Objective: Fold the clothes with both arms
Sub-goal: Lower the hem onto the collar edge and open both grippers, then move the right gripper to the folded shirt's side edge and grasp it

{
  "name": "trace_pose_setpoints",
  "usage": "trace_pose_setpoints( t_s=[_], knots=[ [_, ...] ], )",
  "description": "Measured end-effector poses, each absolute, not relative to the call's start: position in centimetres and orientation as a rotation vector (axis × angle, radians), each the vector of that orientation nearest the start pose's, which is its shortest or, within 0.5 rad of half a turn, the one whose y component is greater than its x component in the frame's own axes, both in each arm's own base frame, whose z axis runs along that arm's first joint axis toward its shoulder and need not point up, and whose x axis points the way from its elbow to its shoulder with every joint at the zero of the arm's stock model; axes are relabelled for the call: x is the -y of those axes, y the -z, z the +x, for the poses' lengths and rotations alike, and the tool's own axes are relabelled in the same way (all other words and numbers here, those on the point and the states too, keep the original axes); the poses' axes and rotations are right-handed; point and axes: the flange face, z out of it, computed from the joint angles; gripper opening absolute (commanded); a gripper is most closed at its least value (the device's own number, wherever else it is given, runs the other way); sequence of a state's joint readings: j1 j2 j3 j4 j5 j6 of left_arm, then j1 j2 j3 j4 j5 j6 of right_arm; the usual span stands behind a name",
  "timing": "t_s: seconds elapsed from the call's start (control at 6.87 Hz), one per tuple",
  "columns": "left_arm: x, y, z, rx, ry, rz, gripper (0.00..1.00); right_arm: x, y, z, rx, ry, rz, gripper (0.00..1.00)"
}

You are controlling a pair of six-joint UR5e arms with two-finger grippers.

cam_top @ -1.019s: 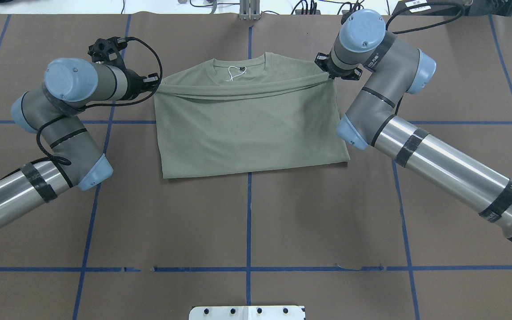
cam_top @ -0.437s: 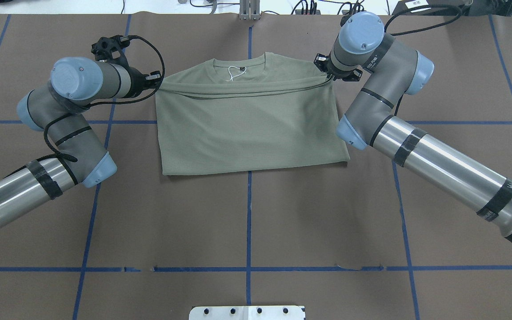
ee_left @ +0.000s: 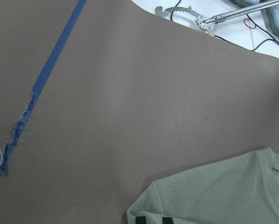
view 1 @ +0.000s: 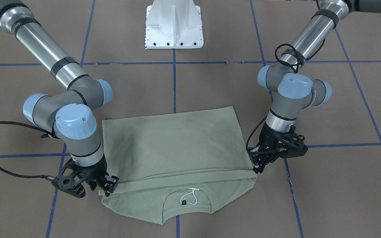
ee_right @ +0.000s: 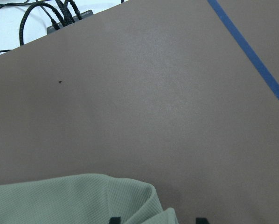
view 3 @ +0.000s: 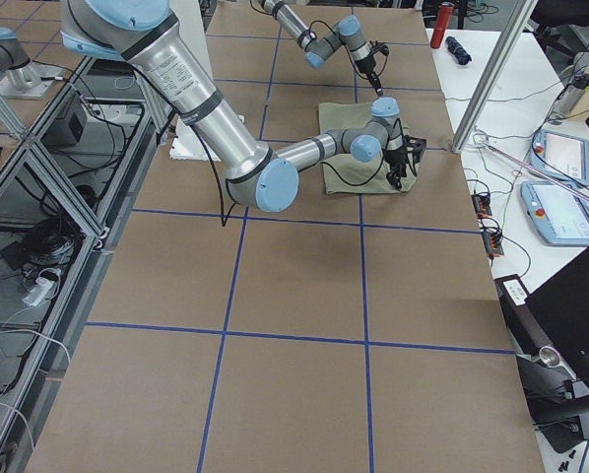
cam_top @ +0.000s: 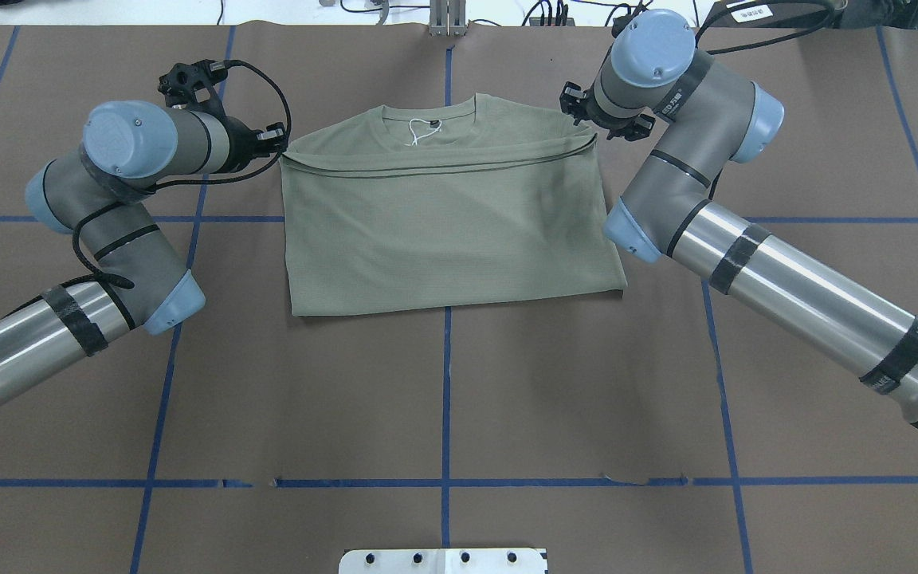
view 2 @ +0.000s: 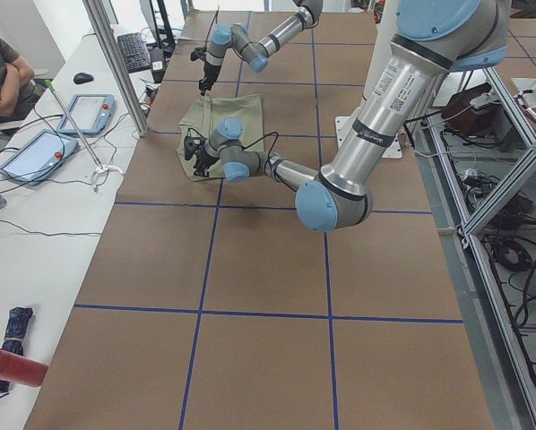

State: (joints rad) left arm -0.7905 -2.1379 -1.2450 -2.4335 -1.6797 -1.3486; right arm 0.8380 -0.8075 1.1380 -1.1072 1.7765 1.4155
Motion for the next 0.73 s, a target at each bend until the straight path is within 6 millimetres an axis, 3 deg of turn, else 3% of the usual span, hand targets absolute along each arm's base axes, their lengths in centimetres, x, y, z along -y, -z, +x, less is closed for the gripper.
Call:
trace_pose_setpoints(
  t_s=[0.15, 0.44, 0.58, 0.73],
  knots=[
    [61.4, -38.3, 43.3, -1.026, 0.443, 0.461, 0.4, 65.1, -34.0, -44.0, 0.844, -0.552, 0.191, 0.84],
    [61.2, -38.0, 42.8, -1.042, 0.433, 0.473, 0.4, 55.1, -35.5, -41.3, 0.947, -0.535, 0.105, 0.89],
    [61.1, -38.0, 42.7, -1.046, 0.431, 0.475, 0.4, 50.1, -36.2, -41.3, 0.973, -0.549, 0.049, 0.9],
    [60.9, -38.1, 42.5, -1.046, 0.431, 0.475, 0.4, 46.2, -37.6, -41.7, 0.986, -0.577, -0.007, 0.9]
  ],
)
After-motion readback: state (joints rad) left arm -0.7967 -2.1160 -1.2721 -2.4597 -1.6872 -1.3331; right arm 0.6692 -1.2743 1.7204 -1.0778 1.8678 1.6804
